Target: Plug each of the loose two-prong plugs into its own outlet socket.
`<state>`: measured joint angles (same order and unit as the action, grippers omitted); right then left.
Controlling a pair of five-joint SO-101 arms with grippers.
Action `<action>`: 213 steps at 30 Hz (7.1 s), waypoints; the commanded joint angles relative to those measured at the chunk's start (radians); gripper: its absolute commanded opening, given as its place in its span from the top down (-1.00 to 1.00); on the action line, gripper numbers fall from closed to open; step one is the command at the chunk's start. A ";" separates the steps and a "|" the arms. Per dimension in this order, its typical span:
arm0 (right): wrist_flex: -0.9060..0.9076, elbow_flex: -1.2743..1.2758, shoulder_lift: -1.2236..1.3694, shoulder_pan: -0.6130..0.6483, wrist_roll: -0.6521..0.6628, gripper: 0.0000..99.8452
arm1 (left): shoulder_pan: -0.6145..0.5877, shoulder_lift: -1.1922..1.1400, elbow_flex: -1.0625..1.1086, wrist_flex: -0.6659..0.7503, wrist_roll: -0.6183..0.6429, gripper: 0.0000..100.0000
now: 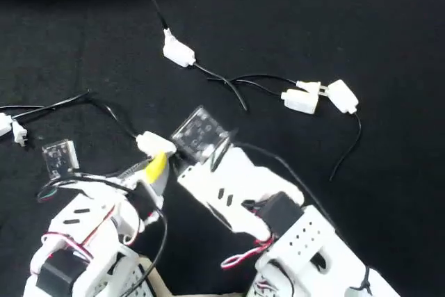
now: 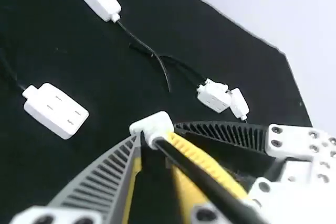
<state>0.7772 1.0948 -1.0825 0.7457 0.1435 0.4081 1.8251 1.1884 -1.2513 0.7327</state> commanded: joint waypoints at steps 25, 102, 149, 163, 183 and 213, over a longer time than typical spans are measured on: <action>-0.035 -0.010 0.004 -0.129 -0.196 0.65 | -0.581 0.000 0.111 0.147 -0.015 0.93; 0.549 -1.093 1.425 0.087 -1.266 0.69 | -0.854 0.000 0.239 0.114 -0.058 0.94; 0.609 -1.035 1.425 0.032 1.281 0.70 | -0.854 0.000 0.239 0.114 -0.058 0.94; 0.437 -0.929 1.426 0.009 1.292 0.70 | -0.854 0.000 0.239 0.114 -0.058 0.94; 0.459 -0.943 1.523 0.011 1.266 0.98 | -1.023 0.000 0.206 0.104 -0.058 0.94; 0.628 -1.194 1.330 -0.195 0.942 0.98 | -1.096 0.000 0.186 0.112 0.049 0.94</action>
<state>1.4001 -0.0575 0.3015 0.6214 1.1009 -0.6736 1.8205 1.4262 -1.1423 0.7741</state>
